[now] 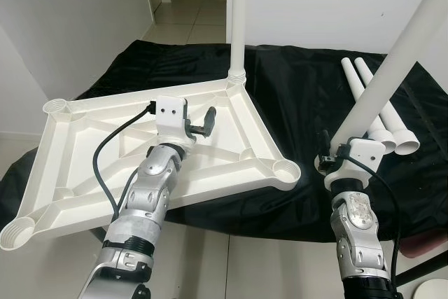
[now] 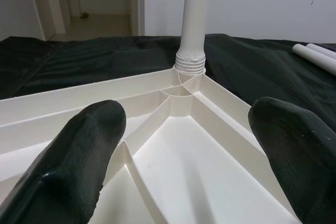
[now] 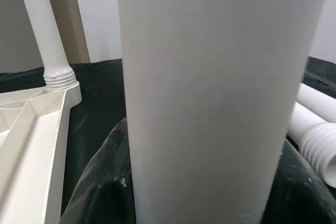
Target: Building children table
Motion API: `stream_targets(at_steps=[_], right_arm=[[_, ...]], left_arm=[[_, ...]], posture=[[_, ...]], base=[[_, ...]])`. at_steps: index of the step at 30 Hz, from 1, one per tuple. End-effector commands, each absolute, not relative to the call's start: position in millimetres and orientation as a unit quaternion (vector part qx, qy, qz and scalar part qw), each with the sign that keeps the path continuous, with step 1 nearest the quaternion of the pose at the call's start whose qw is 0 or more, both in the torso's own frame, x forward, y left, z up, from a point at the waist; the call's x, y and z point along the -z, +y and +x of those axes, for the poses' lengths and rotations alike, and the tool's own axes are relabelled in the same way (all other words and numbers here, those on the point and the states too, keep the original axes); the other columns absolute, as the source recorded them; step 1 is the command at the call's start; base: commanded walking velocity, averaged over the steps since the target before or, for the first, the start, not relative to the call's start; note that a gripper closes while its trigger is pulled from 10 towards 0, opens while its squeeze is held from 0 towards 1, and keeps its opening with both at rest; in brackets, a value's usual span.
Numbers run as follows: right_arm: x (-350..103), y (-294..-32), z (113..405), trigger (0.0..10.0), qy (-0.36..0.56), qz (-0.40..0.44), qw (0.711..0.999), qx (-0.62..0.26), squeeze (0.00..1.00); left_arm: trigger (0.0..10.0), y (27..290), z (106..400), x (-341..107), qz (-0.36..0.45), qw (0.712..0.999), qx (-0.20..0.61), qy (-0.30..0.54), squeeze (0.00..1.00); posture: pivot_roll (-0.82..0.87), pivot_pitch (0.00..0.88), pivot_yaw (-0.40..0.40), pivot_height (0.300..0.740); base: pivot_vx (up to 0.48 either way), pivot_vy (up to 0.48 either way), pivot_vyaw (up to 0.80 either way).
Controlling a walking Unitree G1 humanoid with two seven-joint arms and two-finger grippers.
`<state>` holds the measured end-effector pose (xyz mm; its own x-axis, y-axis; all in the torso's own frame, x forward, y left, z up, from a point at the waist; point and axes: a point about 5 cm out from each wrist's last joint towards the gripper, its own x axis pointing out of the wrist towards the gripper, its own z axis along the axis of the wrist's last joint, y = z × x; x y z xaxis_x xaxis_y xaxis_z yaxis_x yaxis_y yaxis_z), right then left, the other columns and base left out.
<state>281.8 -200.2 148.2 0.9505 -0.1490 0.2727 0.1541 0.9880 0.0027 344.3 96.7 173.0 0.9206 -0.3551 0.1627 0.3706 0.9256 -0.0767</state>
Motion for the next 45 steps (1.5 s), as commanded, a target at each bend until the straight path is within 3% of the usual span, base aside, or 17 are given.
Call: stream_targets(at_steps=[1,16,23,28,35,43,45], right_arm=[[-148.5,-200.2,282.2,10.0,-0.142,-0.008,0.987,0.073,0.0],[-154.7,-191.9,286.1,10.0,-0.163,0.004,0.985,0.052,0.0],[-159.4,-185.0,286.1,10.0,-0.185,-0.006,0.983,-0.016,0.0],[-160.8,-184.8,287.7,10.0,-0.186,-0.007,0.982,-0.024,0.0],[-157.9,-165.1,297.7,10.0,-0.166,-0.036,0.978,-0.122,0.0],[-157.8,-161.2,308.7,10.0,-0.152,-0.053,0.971,-0.179,0.0],[-156.5,-160.3,310.9,10.0,-0.144,-0.06,0.967,-0.2,0.0]], left_arm=[[10.0,99.6,344.7,-172.1,-0.052,0.981,0.173,-0.075,0.0],[10.0,98.0,339.9,-176.2,-0.033,0.974,0.205,-0.087,0.0],[10.0,69.1,308.9,-162.8,0.022,0.929,0.362,-0.077,0.0],[10.0,64.4,303.4,-163.0,0.037,0.916,0.391,-0.077,0.0],[10.0,70.3,286.8,-157.8,0.072,0.9,0.424,-0.071,0.0],[10.0,65.0,270.1,-163.8,0.032,0.887,0.458,-0.051,0.0],[10.0,62.0,263.1,-163.7,0.032,0.872,0.487,-0.041,0.0]], posture=[[-0.13,0.0,0.043,0.74],[-0.1,0.0,0.056,0.74],[-0.06,0.0,0.062,0.74],[-0.05,0.001,0.052,0.74],[0.0,0.043,0.007,0.74],[0.03,0.053,-0.026,0.74],[0.03,0.053,-0.03,0.74]], base=[[0.0,0.0,0.0],[0.0,0.0,0.0],[0.0,0.0,0.0],[0.0,0.0,0.0],[0.0,0.0,0.0],[0.0,0.0,0.0],[0.0,0.0,0.0]])
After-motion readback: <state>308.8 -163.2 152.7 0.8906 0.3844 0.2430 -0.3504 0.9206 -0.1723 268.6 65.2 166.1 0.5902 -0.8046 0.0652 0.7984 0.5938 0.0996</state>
